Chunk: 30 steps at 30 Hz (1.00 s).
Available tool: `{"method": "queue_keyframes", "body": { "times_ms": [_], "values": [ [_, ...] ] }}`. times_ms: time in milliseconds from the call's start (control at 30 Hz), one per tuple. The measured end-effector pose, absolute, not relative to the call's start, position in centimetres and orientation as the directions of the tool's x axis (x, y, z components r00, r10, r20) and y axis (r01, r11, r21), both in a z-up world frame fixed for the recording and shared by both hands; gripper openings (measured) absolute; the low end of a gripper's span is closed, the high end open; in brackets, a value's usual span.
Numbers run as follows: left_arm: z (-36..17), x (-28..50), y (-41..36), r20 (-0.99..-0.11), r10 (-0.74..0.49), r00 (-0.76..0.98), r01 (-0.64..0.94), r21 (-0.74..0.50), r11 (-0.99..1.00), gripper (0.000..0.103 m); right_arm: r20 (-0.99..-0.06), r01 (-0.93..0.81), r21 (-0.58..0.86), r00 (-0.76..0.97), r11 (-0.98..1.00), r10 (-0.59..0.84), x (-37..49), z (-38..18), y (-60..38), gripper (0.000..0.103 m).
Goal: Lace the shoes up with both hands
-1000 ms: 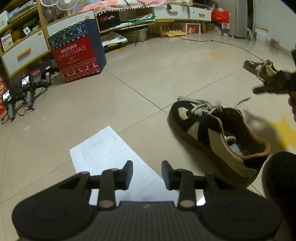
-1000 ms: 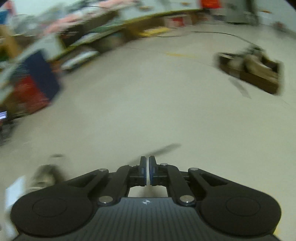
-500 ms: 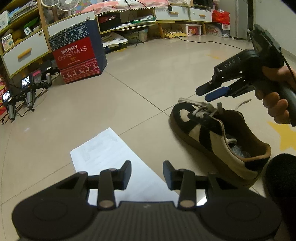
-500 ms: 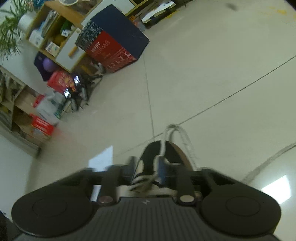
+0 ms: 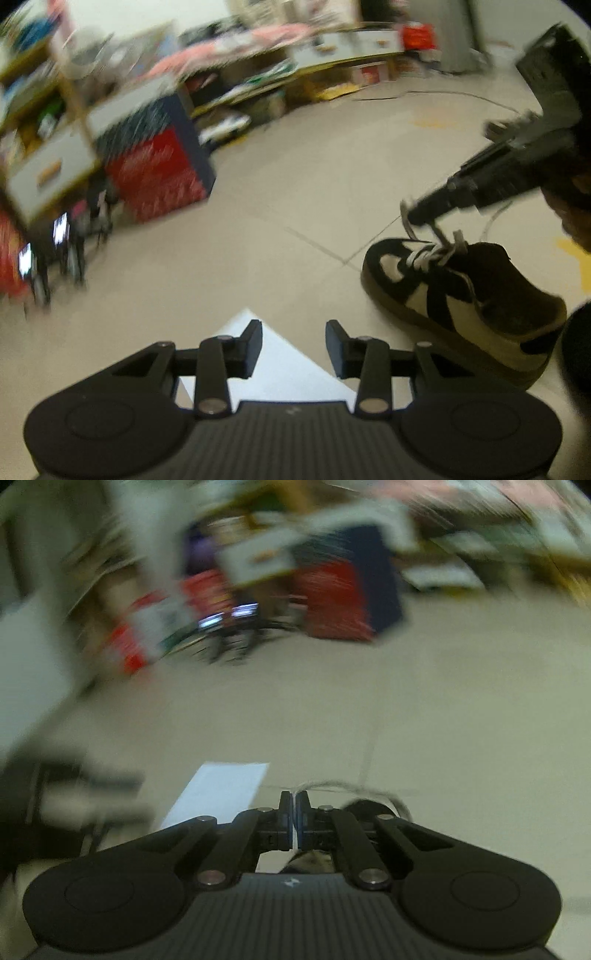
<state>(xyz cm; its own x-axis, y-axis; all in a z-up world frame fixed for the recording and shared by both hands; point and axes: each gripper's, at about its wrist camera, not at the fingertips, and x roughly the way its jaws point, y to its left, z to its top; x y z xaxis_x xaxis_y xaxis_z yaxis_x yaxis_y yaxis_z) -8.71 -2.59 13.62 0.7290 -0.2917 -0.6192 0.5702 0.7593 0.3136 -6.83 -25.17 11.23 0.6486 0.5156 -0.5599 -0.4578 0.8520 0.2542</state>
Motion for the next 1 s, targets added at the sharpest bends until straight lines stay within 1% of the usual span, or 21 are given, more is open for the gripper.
{"method": "queue_keyframes", "body": {
  "times_ms": [67,133,200,233,300,400,467,533,567,633,767,867,1000],
  "values": [
    [14.0,-8.9,-3.3,-0.593,-0.319,0.740,0.614,0.400,0.681,0.039,-0.546,-0.543,0.182,0.638,0.820,0.543,-8.2,11.9,-24.2,0.003],
    [13.9,-9.4,-4.2,-0.583,-0.348,0.734,0.657,0.479,0.582,0.039,-0.557,-0.587,0.173,0.604,0.791,0.570,-8.9,11.5,-23.7,0.003],
    [13.6,-10.0,-5.1,-0.588,-0.385,0.711,0.699,0.538,0.471,0.040,-0.521,-0.566,0.279,0.590,0.776,0.617,-8.4,11.3,-24.7,0.003],
    [13.6,-10.2,-5.5,-0.596,-0.398,0.697,0.715,0.531,0.455,0.044,-0.495,-0.546,0.343,0.587,0.764,0.641,-8.0,11.2,-25.4,0.003],
    [13.5,-10.4,-6.2,-0.613,-0.425,0.666,0.745,0.517,0.422,0.046,-0.438,-0.503,0.467,0.583,0.727,0.684,-7.3,11.0,-26.7,0.003],
    [13.8,-9.8,-6.5,-0.624,-0.457,0.634,0.760,0.392,0.518,0.046,-0.344,-0.429,0.637,0.586,0.641,0.734,-6.2,10.8,-28.7,0.004],
    [13.7,-9.9,-6.9,-0.616,-0.463,0.637,0.753,0.368,0.546,0.046,-0.274,-0.382,0.731,0.595,0.566,0.755,-5.9,10.5,-29.9,0.004],
    [13.7,-10.0,-7.1,-0.610,-0.464,0.642,0.744,0.351,0.569,0.046,-0.215,-0.349,0.789,0.614,0.505,0.759,-5.7,10.5,-30.9,0.004],
    [13.6,-10.0,-7.3,-0.608,-0.461,0.646,0.739,0.346,0.578,0.046,-0.196,-0.340,0.800,0.631,0.495,0.751,-5.8,10.8,-31.2,0.004],
    [14.1,-9.6,-7.0,-0.597,-0.474,0.648,0.727,0.298,0.618,0.046,-0.168,-0.339,0.801,0.663,0.493,0.729,-6.3,11.8,-31.8,0.004],
    [14.9,-8.4,-6.3,-0.578,-0.490,0.653,0.683,0.169,0.711,0.046,-0.113,-0.380,0.784,0.689,0.490,0.716,-5.7,14.2,-32.1,0.004],
    [15.1,-8.1,-6.3,-0.572,-0.494,0.655,0.680,0.161,0.716,0.046,-0.077,-0.425,0.767,0.683,0.481,0.726,-4.7,16.0,-31.8,0.003],
    [15.9,-7.9,-6.5,-0.551,-0.495,0.671,0.677,0.185,0.712,0.046,-0.050,-0.480,0.726,0.678,0.493,0.733,-4.1,18.4,-31.4,0.003]
  ]
}}
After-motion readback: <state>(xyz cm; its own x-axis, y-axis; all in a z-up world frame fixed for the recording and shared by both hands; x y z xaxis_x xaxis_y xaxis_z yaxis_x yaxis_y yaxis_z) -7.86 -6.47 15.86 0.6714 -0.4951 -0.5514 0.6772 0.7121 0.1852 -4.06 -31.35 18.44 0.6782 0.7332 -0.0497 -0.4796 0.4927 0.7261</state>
